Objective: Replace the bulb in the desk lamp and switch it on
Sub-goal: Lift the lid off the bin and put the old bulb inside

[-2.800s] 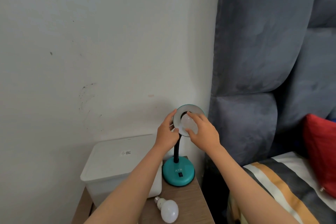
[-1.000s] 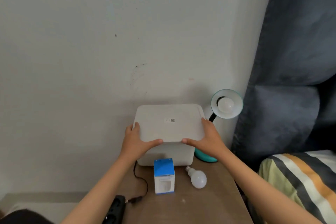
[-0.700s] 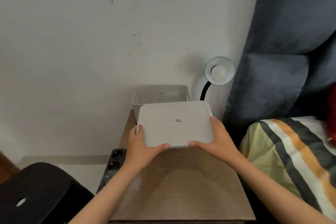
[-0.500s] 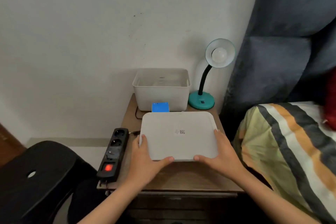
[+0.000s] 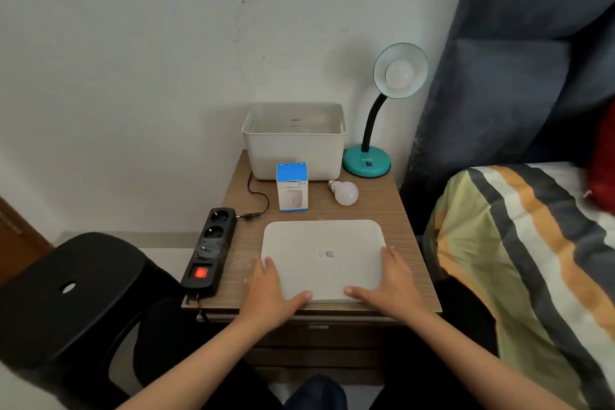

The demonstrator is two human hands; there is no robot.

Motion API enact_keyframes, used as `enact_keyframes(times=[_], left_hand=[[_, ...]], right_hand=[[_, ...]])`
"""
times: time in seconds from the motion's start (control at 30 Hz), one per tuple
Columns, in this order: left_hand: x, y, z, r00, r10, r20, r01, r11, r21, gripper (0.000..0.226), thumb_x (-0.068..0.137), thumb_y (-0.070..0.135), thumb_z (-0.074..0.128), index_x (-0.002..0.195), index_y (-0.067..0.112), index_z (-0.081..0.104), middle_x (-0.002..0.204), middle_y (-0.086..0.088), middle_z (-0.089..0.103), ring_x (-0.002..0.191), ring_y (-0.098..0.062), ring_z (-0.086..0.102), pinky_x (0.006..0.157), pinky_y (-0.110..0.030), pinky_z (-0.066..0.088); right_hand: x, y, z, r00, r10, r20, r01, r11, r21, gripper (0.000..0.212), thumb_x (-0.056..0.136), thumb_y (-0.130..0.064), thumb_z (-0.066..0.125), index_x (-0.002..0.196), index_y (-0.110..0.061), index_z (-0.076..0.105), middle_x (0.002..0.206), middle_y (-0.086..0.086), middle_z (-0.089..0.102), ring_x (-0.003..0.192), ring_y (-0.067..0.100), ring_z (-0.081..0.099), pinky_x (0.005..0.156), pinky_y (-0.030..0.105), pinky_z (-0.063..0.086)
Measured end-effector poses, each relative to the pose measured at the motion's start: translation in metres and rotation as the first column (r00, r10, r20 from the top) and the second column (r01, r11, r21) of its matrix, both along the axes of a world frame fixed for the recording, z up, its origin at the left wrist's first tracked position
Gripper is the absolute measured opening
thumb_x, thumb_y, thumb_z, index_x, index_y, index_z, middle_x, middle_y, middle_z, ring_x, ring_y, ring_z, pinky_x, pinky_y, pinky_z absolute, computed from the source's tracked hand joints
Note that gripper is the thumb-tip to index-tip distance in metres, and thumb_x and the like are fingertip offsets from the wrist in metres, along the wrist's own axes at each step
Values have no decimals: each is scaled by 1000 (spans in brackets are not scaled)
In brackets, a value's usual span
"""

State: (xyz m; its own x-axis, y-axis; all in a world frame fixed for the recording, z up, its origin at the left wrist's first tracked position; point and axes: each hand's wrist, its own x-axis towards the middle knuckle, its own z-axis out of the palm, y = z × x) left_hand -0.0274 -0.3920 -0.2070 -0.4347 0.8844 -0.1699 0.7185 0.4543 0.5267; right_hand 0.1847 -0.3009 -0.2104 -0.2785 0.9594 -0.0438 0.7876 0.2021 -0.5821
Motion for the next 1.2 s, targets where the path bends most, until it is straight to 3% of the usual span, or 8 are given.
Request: enact_keyframes(times=[0.2,0.4,0.53,0.67,0.77,0.93,1.07,1.2], left_hand=[[-25,41,26,1000,2,14,-4,985,174,99,74,59,64,148,15,14,159,-7,5,147,-26,2,118,-45,19],[-64,107,76,999,-25,-25,31,949,314,93,78,54,63,147,13,17,158,-11,8,147,-24,3,116,-44,22],[-92,151,96,999,43,-11,-36,934,354,82,71,64,56,135,20,31,150,-12,25,139,-31,26,106,-50,38],[-111,188,99,993,120,-9,-110,936,334,95,81,55,58,148,10,8,157,-13,7,145,-30,10,114,-46,25],[-123,210,98,988,150,46,-157,921,358,99,81,58,57,147,6,6,156,-16,13,144,-30,14,115,-44,24],[-126,232,93,968,207,143,-246,893,377,101,79,62,56,148,8,5,154,-14,17,143,-30,17,113,-46,27],[-130,242,88,953,235,191,-295,866,403,103,76,63,59,149,12,7,152,-12,21,142,-30,21,110,-49,32],[-131,249,86,941,250,227,-327,844,425,104,73,62,64,148,13,12,151,-11,24,140,-29,24,108,-48,34]], right_hand=[[-31,43,27,991,-101,-91,106,993,60,85,72,-54,69,137,-12,33,145,10,34,134,28,31,109,42,32],[-74,90,53,958,-103,-268,109,994,5,65,80,-32,69,134,-14,37,135,11,39,117,25,49,87,30,39],[-94,115,49,972,-146,-186,143,989,-28,68,80,-37,67,136,-15,35,133,11,40,113,28,53,87,38,46],[-105,137,37,977,-198,-83,191,978,-88,73,75,-49,68,133,-19,36,130,9,41,111,29,54,84,41,49],[-109,147,27,971,-224,-87,215,972,-99,67,75,-47,69,129,-19,40,127,9,42,111,28,54,86,40,49],[-101,155,22,948,-206,-243,198,979,-55,52,74,-36,72,119,-20,52,116,7,53,100,20,55,85,32,48],[-90,154,46,901,-59,-431,123,985,123,46,70,-30,77,110,-29,54,106,-5,58,90,6,55,71,21,49],[-97,166,94,823,69,-564,83,968,238,46,73,-22,76,114,-25,54,109,-10,56,87,11,58,67,25,54]])
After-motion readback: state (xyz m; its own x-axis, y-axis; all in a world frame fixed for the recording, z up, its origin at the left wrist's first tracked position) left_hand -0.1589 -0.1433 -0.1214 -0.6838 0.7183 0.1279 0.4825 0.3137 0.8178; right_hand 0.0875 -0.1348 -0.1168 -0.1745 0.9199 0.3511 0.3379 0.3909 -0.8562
